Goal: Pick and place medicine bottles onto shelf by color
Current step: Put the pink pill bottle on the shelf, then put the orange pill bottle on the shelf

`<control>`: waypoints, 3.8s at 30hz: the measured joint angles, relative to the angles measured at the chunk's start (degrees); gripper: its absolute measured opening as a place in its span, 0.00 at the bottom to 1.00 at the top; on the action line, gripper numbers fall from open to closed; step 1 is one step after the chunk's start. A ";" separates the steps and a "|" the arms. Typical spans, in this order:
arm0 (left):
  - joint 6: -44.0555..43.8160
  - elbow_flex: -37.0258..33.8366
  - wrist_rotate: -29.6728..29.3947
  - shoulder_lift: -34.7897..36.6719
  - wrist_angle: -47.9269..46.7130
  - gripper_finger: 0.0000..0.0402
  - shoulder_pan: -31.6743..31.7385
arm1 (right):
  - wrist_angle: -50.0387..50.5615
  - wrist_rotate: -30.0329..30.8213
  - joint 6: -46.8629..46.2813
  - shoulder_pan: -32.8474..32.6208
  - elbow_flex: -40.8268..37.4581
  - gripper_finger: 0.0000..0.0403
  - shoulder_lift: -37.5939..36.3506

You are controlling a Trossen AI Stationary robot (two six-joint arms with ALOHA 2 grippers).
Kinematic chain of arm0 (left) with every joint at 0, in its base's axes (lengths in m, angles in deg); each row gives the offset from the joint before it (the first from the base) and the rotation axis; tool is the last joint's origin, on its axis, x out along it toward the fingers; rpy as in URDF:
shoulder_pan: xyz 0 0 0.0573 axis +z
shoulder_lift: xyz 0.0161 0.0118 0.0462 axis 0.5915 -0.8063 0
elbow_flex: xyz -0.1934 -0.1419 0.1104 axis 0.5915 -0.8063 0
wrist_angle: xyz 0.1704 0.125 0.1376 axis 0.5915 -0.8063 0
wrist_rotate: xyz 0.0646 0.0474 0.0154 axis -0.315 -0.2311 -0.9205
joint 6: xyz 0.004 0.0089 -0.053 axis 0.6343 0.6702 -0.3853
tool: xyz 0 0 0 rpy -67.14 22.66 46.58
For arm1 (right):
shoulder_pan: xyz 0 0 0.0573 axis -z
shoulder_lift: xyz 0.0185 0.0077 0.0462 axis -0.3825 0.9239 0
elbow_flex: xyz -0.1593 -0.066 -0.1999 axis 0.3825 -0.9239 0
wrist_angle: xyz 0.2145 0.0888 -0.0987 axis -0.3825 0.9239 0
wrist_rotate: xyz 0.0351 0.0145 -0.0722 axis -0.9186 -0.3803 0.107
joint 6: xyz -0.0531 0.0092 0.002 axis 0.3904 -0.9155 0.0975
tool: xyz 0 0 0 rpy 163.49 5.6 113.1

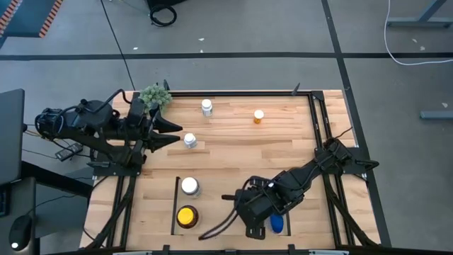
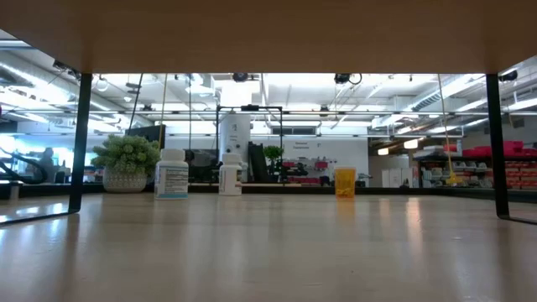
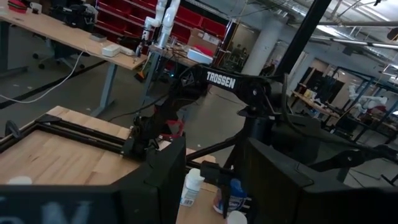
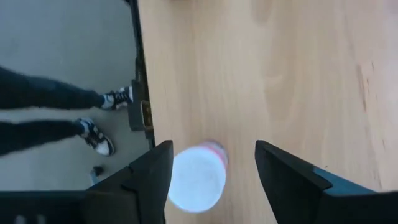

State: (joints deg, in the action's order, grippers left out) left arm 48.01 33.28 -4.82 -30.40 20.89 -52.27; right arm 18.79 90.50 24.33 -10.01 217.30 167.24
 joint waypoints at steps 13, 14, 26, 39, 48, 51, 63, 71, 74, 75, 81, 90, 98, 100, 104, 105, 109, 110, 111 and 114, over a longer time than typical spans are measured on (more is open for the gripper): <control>-0.20 -0.02 0.02 0.00 -0.02 0.43 0.02 | 5.43 0.22 1.41 3.99 0.34 0.54 -0.09; -0.18 -0.02 0.02 0.00 -0.02 0.43 0.02 | 5.75 0.20 2.41 3.98 0.34 0.54 -0.09; 0.28 -0.02 0.01 0.00 -0.48 0.43 0.02 | 5.67 -0.17 8.15 2.73 -0.18 0.54 -0.07; -0.20 -0.02 0.02 0.00 -1.61 0.43 0.02 | 3.80 -0.20 8.75 2.75 -4.93 0.54 0.04; -0.22 -0.02 0.02 0.00 -1.61 0.43 0.00 | 3.14 -2.21 8.81 2.68 -4.93 0.54 0.04; -0.22 -0.02 0.02 0.00 -1.59 0.43 0.02 | 3.12 -2.78 9.17 2.70 -4.93 0.54 0.04; -0.20 -0.02 0.02 0.00 -1.97 0.43 0.02 | 3.12 -4.43 9.12 1.89 -4.93 0.54 0.04; -0.22 -0.02 0.02 0.00 -3.04 0.43 0.02 | 3.12 -4.47 8.65 1.28 -4.93 0.54 0.04; -0.22 -0.02 0.02 0.00 -3.04 0.43 0.01 | 3.17 -4.39 8.52 1.38 -4.93 0.54 0.04; -0.22 -0.02 0.02 0.01 -3.04 0.43 0.01 | 3.37 -4.26 8.54 1.66 -4.91 0.54 0.04; -0.20 -0.02 0.02 0.00 -3.02 0.43 0.00 | 6.16 -1.19 6.22 4.97 -0.73 0.54 -0.09; 0.24 -0.02 0.02 0.02 -4.28 0.43 0.02 | 6.19 0.49 10.64 12.65 0.73 0.54 -0.04; 0.27 -0.02 0.02 0.02 -4.19 0.43 0.02 | 5.94 1.53 13.92 24.39 0.73 0.54 -0.04; 0.37 -0.02 0.00 0.02 -4.13 0.43 0.02 | 5.97 1.53 14.45 27.79 0.44 0.54 -0.04; 0.42 -0.02 0.00 0.02 -4.24 0.43 0.02 | 6.52 1.49 14.72 34.66 -0.81 0.54 -0.02; 0.42 -0.02 0.01 0.02 -4.30 0.43 0.02 | 7.10 1.49 15.03 36.27 -1.29 0.54 -0.03; 0.35 -0.02 0.08 0.40 -6.34 0.43 0.00 | 12.10 1.51 15.82 41.74 -5.04 0.54 -0.04; 0.19 -0.02 0.07 0.51 -6.89 0.43 0.00 | 12.22 1.49 16.23 42.61 -6.34 0.54 -0.04; -0.09 -0.02 0.07 0.64 -7.76 0.43 0.00 | 11.81 1.24 17.20 43.30 -7.88 0.54 -0.04; -0.78 -0.02 0.07 0.86 -9.18 0.43 -0.07 | 11.37 0.70 21.57 44.42 -11.92 0.54 -0.40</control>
State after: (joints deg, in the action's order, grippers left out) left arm 47.23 33.26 -4.75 -29.54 11.71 -52.35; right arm 30.16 91.20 45.90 34.40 205.39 166.84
